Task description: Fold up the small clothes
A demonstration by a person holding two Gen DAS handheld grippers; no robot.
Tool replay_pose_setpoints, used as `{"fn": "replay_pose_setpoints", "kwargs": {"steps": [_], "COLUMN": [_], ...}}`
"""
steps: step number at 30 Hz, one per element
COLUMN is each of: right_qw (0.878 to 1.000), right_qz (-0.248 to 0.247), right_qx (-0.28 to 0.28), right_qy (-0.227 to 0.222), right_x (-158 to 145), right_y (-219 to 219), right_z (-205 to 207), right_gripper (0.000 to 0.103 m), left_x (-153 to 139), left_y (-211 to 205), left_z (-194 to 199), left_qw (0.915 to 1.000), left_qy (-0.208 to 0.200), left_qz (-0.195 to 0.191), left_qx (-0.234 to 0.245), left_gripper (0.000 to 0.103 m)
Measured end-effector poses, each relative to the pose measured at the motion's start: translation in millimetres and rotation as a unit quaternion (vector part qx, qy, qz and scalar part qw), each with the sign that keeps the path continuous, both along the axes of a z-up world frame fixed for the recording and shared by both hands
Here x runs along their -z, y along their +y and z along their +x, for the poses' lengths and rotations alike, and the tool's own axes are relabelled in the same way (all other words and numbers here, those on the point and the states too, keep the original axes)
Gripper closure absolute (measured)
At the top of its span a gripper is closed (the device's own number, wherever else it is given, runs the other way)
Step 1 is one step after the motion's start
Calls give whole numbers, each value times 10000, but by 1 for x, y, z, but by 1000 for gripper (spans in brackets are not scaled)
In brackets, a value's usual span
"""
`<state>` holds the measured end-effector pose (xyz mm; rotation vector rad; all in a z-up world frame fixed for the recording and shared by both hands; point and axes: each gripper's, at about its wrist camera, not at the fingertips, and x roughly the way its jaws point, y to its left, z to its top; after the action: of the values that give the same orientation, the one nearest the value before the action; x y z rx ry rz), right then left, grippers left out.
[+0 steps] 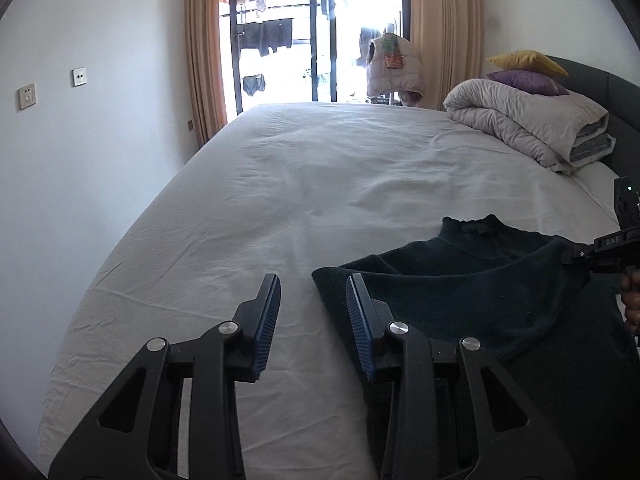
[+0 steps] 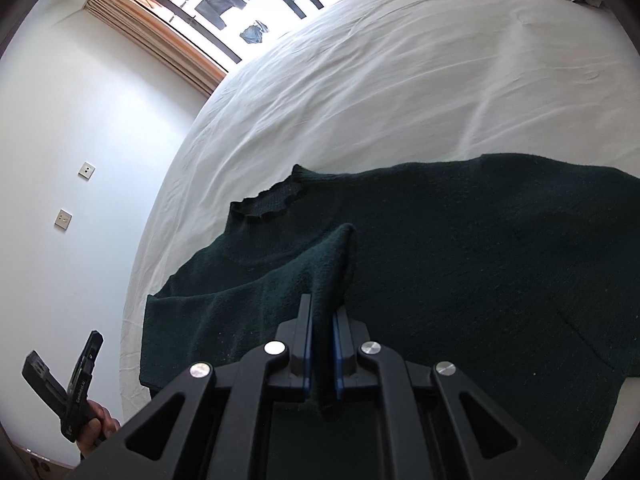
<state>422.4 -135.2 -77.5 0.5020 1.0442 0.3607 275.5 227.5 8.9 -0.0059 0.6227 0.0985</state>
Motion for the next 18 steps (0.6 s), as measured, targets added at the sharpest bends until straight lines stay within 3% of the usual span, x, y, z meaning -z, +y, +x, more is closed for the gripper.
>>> {"fn": "replay_pose_setpoints", "kwargs": {"steps": [6,15,18], "right_qw": [10000,9997,9994], "right_qz": [-72,-68,-57], "right_qx": [47,130,191], "right_qy": [39,195,279], "right_x": [3,19,26], "right_y": [-7,-15,-19], "right_z": [-1,3,5], "right_gripper": [94,94,93], "left_x": [22,87,103], "left_y": [-38,-68,-68], "left_z": [35,80,82], "left_qw": [9985,9880,9865], "left_qy": [327,981,1066], "left_qz": [338,1117,1171], "left_qx": [288,411,419], "left_gripper": [70,70,69]}}
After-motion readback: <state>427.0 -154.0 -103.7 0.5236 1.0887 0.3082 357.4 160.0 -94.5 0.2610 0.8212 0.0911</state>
